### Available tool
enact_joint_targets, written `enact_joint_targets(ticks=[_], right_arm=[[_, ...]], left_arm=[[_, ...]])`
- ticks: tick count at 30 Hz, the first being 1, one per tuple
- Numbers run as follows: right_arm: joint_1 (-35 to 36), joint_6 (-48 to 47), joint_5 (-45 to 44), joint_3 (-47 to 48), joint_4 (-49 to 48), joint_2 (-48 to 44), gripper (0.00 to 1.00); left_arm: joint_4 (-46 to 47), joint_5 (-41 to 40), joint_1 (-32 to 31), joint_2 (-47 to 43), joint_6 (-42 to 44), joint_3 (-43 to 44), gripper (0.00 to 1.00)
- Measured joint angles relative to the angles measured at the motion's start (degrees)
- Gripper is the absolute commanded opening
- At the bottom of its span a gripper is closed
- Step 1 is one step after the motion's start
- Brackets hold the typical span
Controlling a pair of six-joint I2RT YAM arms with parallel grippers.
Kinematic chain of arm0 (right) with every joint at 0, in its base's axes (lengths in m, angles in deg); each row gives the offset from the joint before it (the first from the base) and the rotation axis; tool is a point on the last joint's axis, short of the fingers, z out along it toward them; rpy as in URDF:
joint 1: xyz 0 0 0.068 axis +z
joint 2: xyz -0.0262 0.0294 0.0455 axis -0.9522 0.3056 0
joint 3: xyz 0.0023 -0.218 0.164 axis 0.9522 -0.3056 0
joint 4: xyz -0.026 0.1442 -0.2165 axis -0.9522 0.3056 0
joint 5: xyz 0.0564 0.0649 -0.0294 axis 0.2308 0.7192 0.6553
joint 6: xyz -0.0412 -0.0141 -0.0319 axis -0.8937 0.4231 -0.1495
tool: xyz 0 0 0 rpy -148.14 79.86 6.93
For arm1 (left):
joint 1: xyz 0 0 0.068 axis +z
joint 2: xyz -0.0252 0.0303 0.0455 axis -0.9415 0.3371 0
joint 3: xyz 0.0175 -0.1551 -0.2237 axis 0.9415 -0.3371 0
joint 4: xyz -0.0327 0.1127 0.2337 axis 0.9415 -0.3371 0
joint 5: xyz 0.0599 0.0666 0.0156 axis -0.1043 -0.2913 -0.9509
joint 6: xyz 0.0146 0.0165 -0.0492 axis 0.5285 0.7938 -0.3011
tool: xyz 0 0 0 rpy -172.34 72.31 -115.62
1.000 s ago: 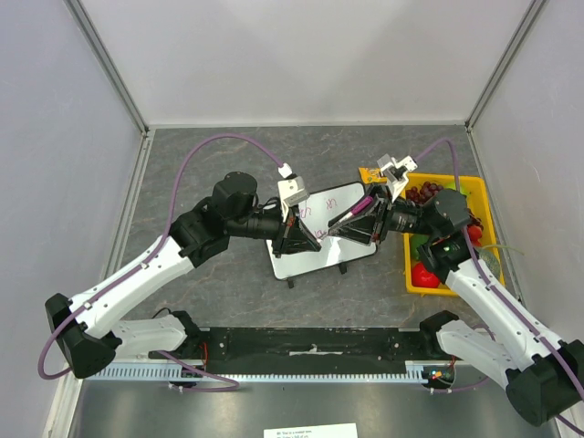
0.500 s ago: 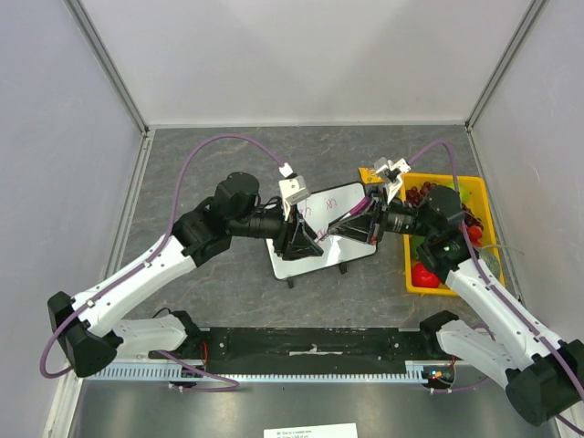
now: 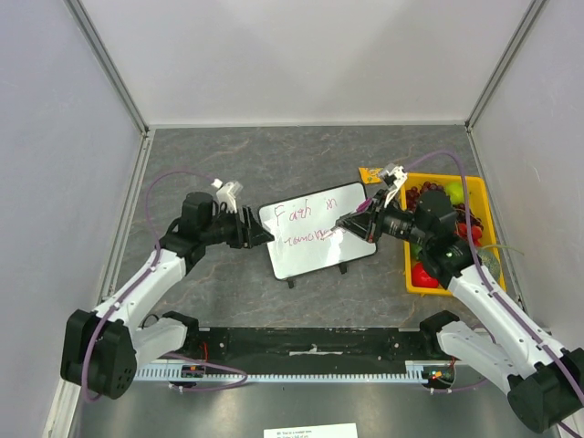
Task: Write a sentence on the whiteboard
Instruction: Hold the whiteboard on the whiteboard stand.
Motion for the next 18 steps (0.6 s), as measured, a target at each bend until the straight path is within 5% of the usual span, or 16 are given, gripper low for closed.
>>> enact_joint_targets(ticks=[3,10,16,18], right_arm=[[0.00,-1.01,-2.69,-1.66,0.68,-0.02,0.00],[0.00,-1.99,-5.42,-5.31,0.35,0.00,0.00],[2.36,-2.84,-8.68,-7.87,-0.39,0.00,0.00],[4.87,-3.28,-10.88,-8.37,-0.59,0.04,0.00]], left_arm=[[2.86,0.00,3.32,-1.18,-2.95,-4.37,0.73],[17.88,3.34,5.31,5.64,-6.56,-11.08,0.72],[34.34,9.35,5.31,18.73,-9.31,-13.00,0.67],[38.93,10.78,5.25,21.24,-9.77,-13.03,0.58]])
